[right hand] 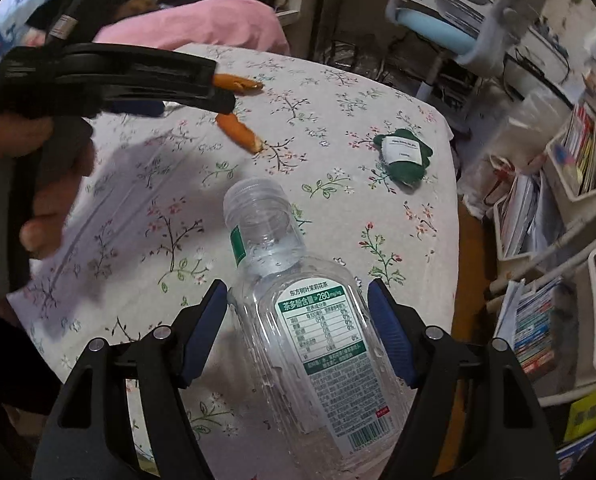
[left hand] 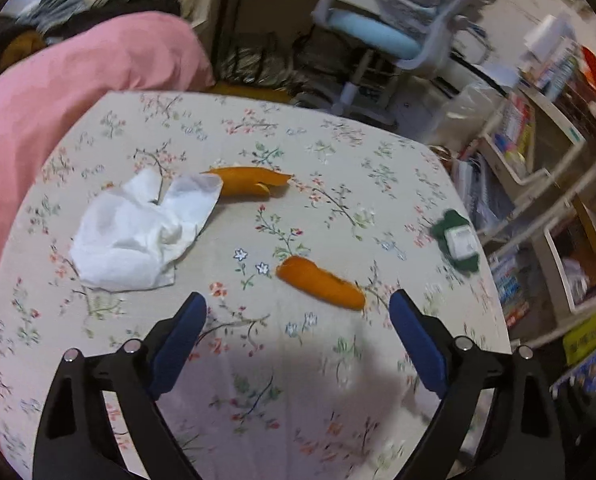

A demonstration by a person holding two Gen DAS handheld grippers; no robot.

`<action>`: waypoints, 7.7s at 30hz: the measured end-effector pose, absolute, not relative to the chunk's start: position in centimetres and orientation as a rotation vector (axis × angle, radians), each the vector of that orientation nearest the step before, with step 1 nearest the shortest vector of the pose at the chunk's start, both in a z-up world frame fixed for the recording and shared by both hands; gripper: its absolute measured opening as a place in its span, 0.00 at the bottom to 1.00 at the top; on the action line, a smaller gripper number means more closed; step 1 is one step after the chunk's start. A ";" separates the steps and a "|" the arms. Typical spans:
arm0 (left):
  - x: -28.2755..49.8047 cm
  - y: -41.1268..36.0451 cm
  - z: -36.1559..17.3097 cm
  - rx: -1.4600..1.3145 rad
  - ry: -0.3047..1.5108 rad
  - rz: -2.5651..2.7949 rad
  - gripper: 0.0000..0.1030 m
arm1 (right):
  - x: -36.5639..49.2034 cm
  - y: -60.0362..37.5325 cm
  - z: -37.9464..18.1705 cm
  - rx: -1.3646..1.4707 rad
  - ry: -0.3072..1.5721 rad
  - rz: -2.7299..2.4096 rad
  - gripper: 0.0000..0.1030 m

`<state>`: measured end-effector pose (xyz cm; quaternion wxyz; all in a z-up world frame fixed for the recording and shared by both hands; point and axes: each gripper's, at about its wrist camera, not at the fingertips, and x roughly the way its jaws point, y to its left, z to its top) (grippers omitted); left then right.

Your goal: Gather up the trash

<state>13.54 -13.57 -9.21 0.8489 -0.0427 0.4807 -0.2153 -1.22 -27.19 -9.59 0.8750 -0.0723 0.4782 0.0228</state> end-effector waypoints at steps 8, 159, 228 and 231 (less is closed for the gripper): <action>14.4 -16.6 -10.9 0.037 1.014 -0.325 0.77 | -1.3 -26.3 -11.0 -0.149 1.048 0.098 0.67; -15.4 0.1 -8.4 0.090 0.837 -0.377 0.87 | -20.7 -19.5 -10.0 0.323 0.842 0.195 0.77; 14.6 -4.2 -9.1 -0.010 0.824 -0.268 0.82 | -16.2 -17.5 -11.8 0.342 0.861 0.255 0.77; 15.7 -4.5 -10.2 -0.002 0.885 -0.317 0.53 | -15.6 -17.5 -11.6 0.343 0.849 0.260 0.80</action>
